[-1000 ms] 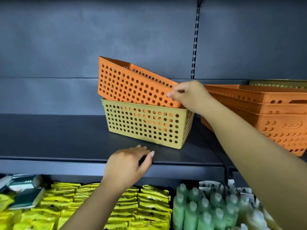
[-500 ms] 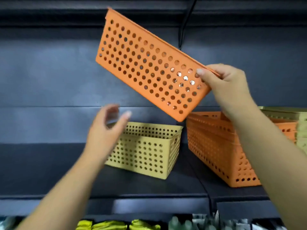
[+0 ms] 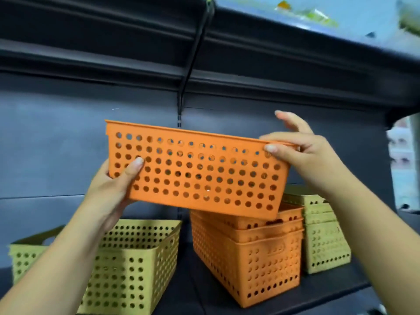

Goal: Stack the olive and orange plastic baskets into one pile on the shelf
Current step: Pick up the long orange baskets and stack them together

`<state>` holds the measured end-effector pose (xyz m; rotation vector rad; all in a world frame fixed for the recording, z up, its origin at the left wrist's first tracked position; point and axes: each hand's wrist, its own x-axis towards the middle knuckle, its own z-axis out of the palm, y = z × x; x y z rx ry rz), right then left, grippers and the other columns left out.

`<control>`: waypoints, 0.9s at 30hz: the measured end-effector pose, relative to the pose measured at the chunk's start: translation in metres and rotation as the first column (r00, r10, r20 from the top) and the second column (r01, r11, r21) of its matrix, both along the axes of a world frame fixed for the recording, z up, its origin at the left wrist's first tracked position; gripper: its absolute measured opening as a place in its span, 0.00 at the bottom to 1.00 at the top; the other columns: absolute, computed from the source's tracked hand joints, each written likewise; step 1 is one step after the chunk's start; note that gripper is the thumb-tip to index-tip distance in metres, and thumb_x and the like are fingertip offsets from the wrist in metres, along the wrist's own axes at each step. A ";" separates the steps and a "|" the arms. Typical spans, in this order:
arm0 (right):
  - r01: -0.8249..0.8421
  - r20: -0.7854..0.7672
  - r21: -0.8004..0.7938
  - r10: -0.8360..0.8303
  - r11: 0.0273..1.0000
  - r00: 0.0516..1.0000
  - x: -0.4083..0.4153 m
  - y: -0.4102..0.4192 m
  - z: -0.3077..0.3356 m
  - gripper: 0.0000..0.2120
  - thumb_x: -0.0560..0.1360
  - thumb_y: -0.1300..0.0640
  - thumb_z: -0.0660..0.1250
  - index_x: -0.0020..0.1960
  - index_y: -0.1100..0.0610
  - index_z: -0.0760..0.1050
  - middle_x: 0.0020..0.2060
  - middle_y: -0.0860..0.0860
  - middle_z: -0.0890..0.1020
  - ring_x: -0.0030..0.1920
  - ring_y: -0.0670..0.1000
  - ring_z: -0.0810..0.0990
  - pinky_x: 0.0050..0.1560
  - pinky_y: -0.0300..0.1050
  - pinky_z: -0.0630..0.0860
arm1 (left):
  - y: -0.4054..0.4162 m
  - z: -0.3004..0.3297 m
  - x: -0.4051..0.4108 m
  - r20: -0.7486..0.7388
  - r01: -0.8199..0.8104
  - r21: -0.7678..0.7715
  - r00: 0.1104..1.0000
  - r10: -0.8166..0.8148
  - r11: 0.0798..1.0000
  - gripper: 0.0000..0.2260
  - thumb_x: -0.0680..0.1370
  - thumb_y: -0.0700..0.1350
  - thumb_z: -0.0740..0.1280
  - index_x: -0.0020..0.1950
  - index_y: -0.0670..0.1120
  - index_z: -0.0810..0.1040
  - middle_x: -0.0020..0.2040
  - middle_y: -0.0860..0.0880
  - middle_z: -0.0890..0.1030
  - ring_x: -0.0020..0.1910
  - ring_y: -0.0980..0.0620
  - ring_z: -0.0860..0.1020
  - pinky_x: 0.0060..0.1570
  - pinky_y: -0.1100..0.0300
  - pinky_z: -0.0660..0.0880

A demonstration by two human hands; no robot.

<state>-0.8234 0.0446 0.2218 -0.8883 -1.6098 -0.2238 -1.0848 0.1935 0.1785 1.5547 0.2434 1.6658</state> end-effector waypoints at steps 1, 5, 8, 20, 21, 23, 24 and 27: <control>0.026 -0.066 0.036 -0.024 0.999 0.998 0.001 -0.002 0.001 0.14 0.71 0.61 0.67 0.47 0.42 0.76 0.62 0.43 0.67 0.59 0.28 0.66 0.55 0.25 0.67 | 0.001 0.000 0.011 0.016 0.025 0.001 1.000 -0.025 1.000 0.27 0.52 0.62 0.77 0.46 0.52 0.76 0.35 0.57 0.85 0.35 0.57 0.82 0.30 0.58 0.79; 0.010 -0.417 0.092 0.029 0.996 0.908 0.000 -0.003 -0.003 0.37 0.69 0.53 0.70 0.71 0.41 0.53 0.67 0.44 0.60 0.57 0.32 0.68 0.50 0.34 0.73 | 0.005 0.005 0.047 0.080 0.063 0.024 0.995 -0.065 0.998 0.34 0.47 0.65 0.77 0.47 0.52 0.76 0.38 0.57 0.85 0.37 0.58 0.83 0.30 0.58 0.80; -0.195 -0.582 0.011 0.165 0.981 0.797 0.015 -0.006 -0.018 0.49 0.61 0.50 0.72 0.72 0.42 0.45 0.66 0.49 0.69 0.52 0.45 0.80 0.42 0.42 0.77 | 0.016 0.010 0.067 0.078 0.068 0.038 0.994 -0.070 0.997 0.25 0.57 0.61 0.72 0.49 0.52 0.76 0.40 0.54 0.85 0.38 0.55 0.83 0.32 0.54 0.81; 0.293 -0.488 0.060 -0.228 0.954 0.842 0.011 0.018 -0.028 0.28 0.57 0.50 0.77 0.45 0.33 0.61 0.61 0.52 0.67 0.60 0.55 0.71 0.60 0.59 0.72 | 0.024 -0.010 0.146 -0.388 -0.235 0.156 0.879 0.278 0.960 0.40 0.68 0.68 0.61 0.74 0.51 0.55 0.76 0.46 0.54 0.74 0.49 0.56 0.72 0.46 0.54; 0.335 -0.474 0.038 -0.278 0.942 0.836 0.007 0.023 -0.026 0.28 0.59 0.52 0.77 0.46 0.36 0.61 0.63 0.51 0.65 0.63 0.55 0.68 0.62 0.60 0.69 | 0.017 -0.018 0.146 -0.425 -0.172 0.177 0.875 0.233 0.969 0.42 0.66 0.70 0.61 0.74 0.51 0.55 0.76 0.48 0.54 0.74 0.51 0.55 0.72 0.46 0.54; 0.411 -0.435 -0.036 -0.384 0.911 0.814 -0.001 0.033 -0.024 0.28 0.60 0.53 0.77 0.47 0.39 0.60 0.68 0.53 0.60 0.68 0.55 0.62 0.67 0.63 0.62 | 0.002 -0.032 0.141 -0.455 -0.058 0.145 0.883 0.118 0.988 0.44 0.63 0.71 0.62 0.73 0.51 0.57 0.75 0.51 0.58 0.73 0.54 0.57 0.72 0.50 0.55; 0.427 -0.416 -0.081 -0.420 0.900 0.806 -0.006 0.039 -0.024 0.29 0.61 0.53 0.77 0.48 0.40 0.59 0.69 0.54 0.59 0.70 0.56 0.59 0.68 0.64 0.59 | -0.002 -0.037 0.137 -0.460 -0.027 0.103 0.885 0.072 0.994 0.43 0.61 0.69 0.61 0.73 0.53 0.58 0.75 0.52 0.59 0.72 0.55 0.58 0.72 0.51 0.55; 0.427 -0.417 -0.182 -0.462 0.886 0.782 -0.015 0.052 -0.023 0.29 0.62 0.52 0.76 0.51 0.41 0.58 0.71 0.55 0.56 0.72 0.56 0.55 0.69 0.64 0.56 | -0.005 -0.045 0.130 -0.503 0.042 0.049 0.864 -0.012 0.998 0.42 0.62 0.69 0.61 0.73 0.56 0.56 0.74 0.55 0.59 0.71 0.58 0.58 0.72 0.55 0.54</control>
